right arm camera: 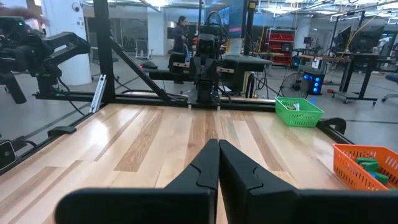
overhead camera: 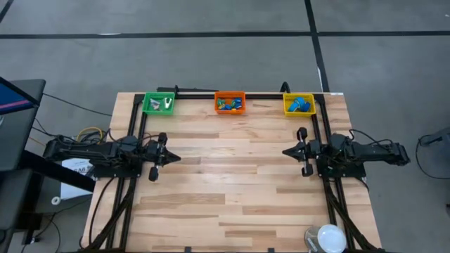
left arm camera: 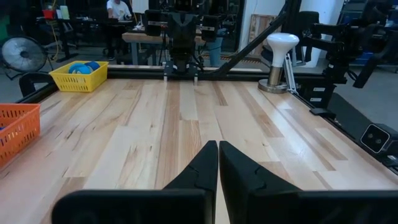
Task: Pick and place Stapler, Stapler remover, tape
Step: Return to Home Position
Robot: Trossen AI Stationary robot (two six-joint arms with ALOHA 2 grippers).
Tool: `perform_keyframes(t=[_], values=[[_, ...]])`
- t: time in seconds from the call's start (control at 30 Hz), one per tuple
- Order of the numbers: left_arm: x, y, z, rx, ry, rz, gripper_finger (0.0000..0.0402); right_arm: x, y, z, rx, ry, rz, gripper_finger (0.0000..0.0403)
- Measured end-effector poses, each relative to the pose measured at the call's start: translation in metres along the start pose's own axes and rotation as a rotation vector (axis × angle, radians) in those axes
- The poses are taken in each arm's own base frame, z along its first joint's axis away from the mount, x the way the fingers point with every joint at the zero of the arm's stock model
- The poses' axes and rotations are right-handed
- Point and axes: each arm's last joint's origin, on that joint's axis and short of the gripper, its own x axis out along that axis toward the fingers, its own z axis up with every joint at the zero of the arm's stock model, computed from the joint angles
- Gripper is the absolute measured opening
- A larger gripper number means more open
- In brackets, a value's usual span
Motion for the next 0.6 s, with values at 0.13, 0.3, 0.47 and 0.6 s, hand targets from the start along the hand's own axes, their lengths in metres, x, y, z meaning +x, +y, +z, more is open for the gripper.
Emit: perform_keyframes(t=[0.13,0.3,0.47,0.6], values=[[0.0000,0.0000,-0.0001,0.000,0.000,0.000,0.0008,0.0000,0.0000,-0.0001,0.000,0.000,0.000,0.0000],[-0.0001,0.0000,0.0001,0.000,-0.002,0.000,0.0008,0.0000,0.0000,-0.0002,0.000,0.001,0.000,0.0000],[-0.0009,-0.0001,0.0011,0.001,-0.014,0.000,0.0008,0.0000,0.0000,-0.0002,0.000,0.001,0.000,0.0000],[-0.0047,-0.0004,0.0057,0.003,-0.069,-0.003,0.0008,0.0000,0.0000,-0.0002,0.000,0.001,0.000,0.0000]])
